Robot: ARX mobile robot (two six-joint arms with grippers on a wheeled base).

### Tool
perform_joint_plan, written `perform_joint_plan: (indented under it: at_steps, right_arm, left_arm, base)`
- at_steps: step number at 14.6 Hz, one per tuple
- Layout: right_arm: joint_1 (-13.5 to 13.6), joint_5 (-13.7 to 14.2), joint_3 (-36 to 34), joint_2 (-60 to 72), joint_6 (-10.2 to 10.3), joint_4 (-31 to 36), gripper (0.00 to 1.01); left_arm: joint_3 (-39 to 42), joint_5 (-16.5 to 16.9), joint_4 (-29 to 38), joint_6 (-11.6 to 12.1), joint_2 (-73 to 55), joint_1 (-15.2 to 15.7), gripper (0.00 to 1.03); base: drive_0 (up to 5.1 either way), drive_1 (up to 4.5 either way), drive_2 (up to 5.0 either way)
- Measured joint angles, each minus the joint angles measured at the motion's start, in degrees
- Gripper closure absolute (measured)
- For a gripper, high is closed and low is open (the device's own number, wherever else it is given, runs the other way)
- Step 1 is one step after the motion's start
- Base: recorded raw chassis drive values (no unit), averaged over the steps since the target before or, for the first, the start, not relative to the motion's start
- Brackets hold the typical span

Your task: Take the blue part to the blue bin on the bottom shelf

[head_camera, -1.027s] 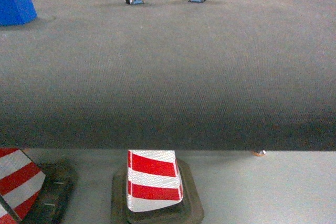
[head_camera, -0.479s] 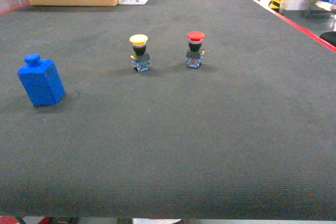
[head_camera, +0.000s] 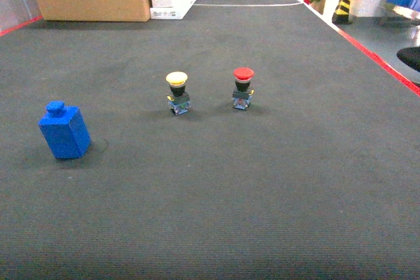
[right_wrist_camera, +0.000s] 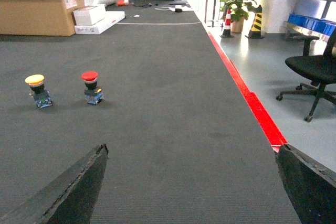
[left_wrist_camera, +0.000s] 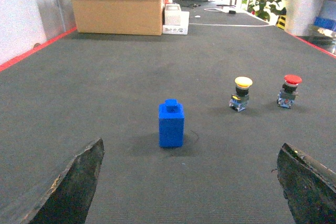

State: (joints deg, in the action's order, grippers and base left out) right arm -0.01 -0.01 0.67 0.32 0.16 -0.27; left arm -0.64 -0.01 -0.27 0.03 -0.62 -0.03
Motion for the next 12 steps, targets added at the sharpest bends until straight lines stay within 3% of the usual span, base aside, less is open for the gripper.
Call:
perform_joint_plan:
  at_steps: [7,8,9,10,12]
  right_arm:
    - [0.0,0.0,0.0,0.0,0.0,0.0,0.03]
    - [0.0,0.0,0.0,0.0,0.0,0.0,0.03]
    - [0.0,0.0,0.0,0.0,0.0,0.0,0.03]
    - [0.0,0.0,0.0,0.0,0.0,0.0,0.03]
    - [0.0,0.0,0.0,0.0,0.0,0.0,0.03]
  left_arm:
    - [-0.1,-0.5,-1.0,-0.4,-0.2,-0.2,0.05]
    - [-0.3,-5.6,0.9,-3.0,-6.5,-3.2,0.05]
    - [0.0,-6.5,11.2,-3.3,-17.4,-4.5,0.05]
    - [-0.1,-5.9,28.5,-3.9,-33.9,-4.1,0.05]
    - [-6.0,-4.4,52.3,-4.1,-65.1,-3.9,0.05]
  base:
    - [0.0,0.00,0.0]
    - [0.0,0.00,0.0]
    - [0.0,0.00,0.0]
    - [0.0,0.00,0.0]
    - [0.0,0.00,0.0]
